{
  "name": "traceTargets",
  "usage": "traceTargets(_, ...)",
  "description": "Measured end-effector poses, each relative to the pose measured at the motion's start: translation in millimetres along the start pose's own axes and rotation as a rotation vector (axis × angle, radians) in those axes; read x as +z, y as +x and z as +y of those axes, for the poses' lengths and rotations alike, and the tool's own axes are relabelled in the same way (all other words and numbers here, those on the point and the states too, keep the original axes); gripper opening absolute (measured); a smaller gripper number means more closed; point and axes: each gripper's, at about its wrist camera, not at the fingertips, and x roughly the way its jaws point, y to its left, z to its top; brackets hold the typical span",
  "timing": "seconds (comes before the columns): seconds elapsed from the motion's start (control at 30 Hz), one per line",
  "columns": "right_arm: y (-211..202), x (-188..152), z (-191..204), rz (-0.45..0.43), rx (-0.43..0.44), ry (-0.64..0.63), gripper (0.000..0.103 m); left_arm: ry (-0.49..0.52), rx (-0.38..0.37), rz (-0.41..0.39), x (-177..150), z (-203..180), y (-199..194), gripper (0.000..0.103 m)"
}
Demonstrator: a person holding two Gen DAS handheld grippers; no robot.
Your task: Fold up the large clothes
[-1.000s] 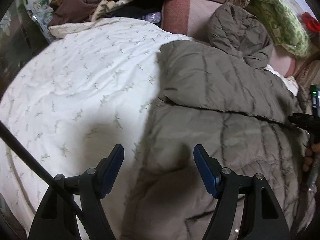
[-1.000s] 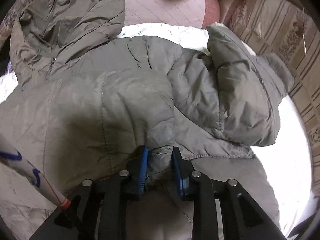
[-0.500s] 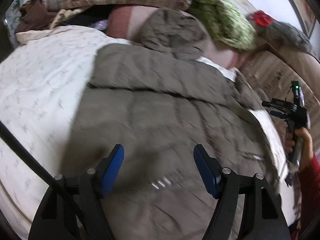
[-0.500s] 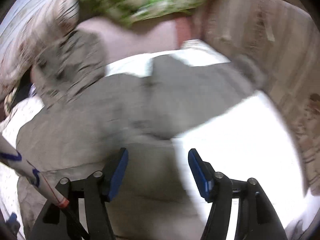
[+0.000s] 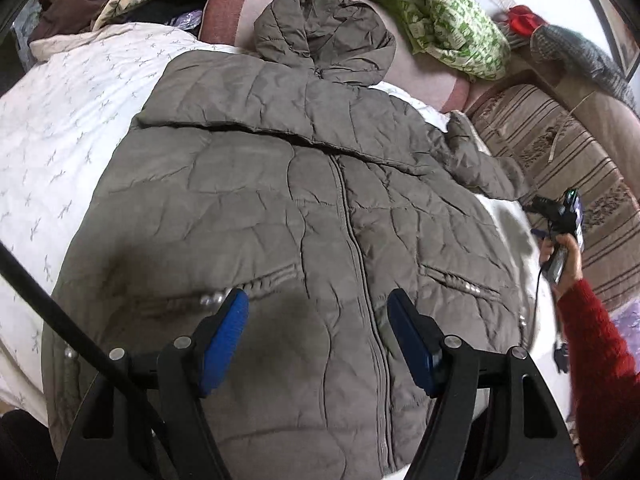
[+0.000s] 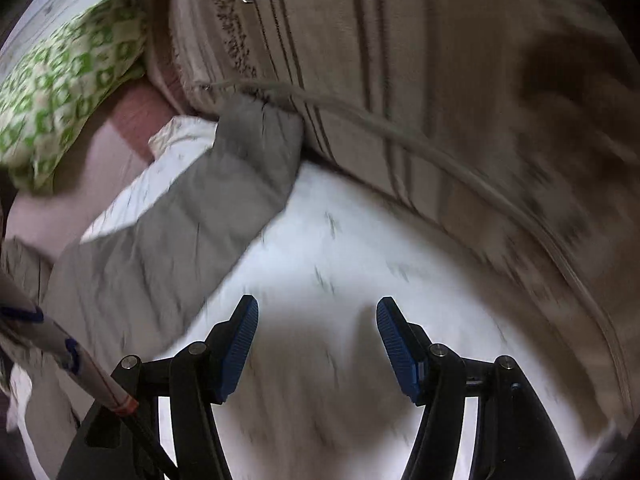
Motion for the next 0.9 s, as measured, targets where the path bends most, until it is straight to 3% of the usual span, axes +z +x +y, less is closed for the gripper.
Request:
traceTargets(0.33,66.0,51.3,29.0,-0.024,-0.070,-0.019,0.065,-0.038,0.092,0.087,7.5,2.3,37.6,0.071)
traceTargets(0.37,67.7,54.8,30.4,-0.020,-0.061,-0.013,0.047,-0.031,0.110,0.087,7.6,1.6,38.2,0.071)
traceTargets(0.4,68.0,58.9,32.6,-0.006,-0.038,-0.010,0.016,-0.026,0.119,0.085,7.8,1.3,38.0,0.071)
traceTargets(0.43,63.6,62.4,35.7,0.003,-0.047,-0.013,0.015,-0.020,0.125,0.080,8.1,1.4,36.8,0.071)
traceTargets(0.5,46.6,67.3,47.5,-0.026,-0.057,-0.046,0.012,-0.012,0.130,0.069,9.3,1.9,34.3,0.071)
traceTargets(0.67,-41.9,63.6,89.2,-0.163,-0.042,-0.198,0.010,0.036,0.165,0.002,12.0,5.0,17.6,0.071)
traceTargets(0.9,-154.4,27.6,169.1,-0.255,0.112,-0.347,0.010,0.050,0.167,-0.070,24.8,29.1,-4.3,0.071)
